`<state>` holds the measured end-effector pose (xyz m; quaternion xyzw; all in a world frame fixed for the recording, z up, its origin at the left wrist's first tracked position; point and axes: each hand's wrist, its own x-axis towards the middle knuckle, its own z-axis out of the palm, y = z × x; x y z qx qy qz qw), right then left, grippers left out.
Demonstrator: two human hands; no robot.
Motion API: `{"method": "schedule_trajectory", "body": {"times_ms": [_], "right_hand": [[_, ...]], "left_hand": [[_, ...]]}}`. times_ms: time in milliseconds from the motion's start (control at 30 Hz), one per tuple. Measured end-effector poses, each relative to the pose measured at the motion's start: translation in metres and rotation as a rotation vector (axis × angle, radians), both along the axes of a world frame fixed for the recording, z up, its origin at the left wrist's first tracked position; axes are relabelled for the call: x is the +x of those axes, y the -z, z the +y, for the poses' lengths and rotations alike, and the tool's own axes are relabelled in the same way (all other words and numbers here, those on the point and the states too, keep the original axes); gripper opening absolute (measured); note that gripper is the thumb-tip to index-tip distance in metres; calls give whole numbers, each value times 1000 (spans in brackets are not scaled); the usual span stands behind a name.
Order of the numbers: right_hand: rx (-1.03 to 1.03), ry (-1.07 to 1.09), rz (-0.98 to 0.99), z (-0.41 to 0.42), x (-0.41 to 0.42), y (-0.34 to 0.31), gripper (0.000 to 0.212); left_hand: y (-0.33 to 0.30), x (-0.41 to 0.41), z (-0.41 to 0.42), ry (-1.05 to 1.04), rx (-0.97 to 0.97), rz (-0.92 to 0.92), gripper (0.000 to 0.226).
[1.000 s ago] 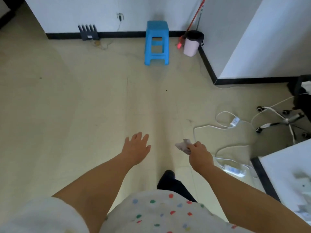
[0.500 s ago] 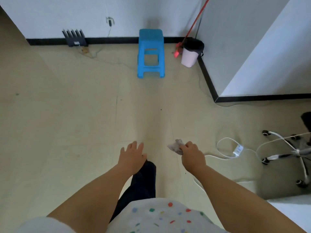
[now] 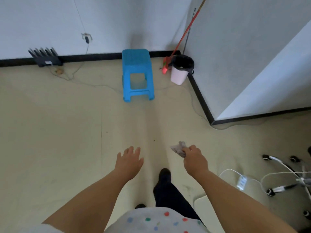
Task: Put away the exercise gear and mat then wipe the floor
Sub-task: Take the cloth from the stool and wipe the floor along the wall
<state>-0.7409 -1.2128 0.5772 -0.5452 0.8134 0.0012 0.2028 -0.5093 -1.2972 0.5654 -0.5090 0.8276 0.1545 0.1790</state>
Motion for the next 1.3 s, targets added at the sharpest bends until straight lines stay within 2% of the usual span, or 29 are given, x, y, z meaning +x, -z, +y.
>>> {"method": "schedule_trajectory", "body": {"times_ms": [133, 400, 533, 667, 800, 900, 1000, 1100, 1133, 1200, 1300], "right_hand": [[35, -11, 29, -83, -38, 17, 68], [26, -101, 52, -295, -111, 10, 64], [12, -153, 31, -401, -112, 5, 58], [1, -274, -2, -500, -100, 16, 66], [36, -243, -13, -599, -95, 31, 65], [68, -136, -44, -660, -96, 40, 51], [94, -89, -70, -724, -101, 56, 41], [41, 38, -150, -787, -107, 76, 41], [7, 69, -172, -808, -109, 87, 40], [-25, 73, -206, -850, -116, 119, 38], [-52, 15, -205, -902, -123, 168, 33]], "left_hand": [[14, -35, -83, 32, 0, 7, 54], [1, -92, -277, -204, -20, 79, 54], [-3, -99, -353, -241, -14, 80, 55], [14, -92, -438, -266, 33, 36, 53], [29, -87, -545, -242, 41, 16, 52], [39, -85, -619, -233, 95, 8, 51], [59, -87, -691, -198, 2, 34, 57], [86, -99, -752, -171, 135, 19, 49], [100, -104, -769, -170, 106, 46, 48], [134, -119, -808, -136, 15, 133, 47], [187, -135, -852, -47, -20, 121, 45]]}}
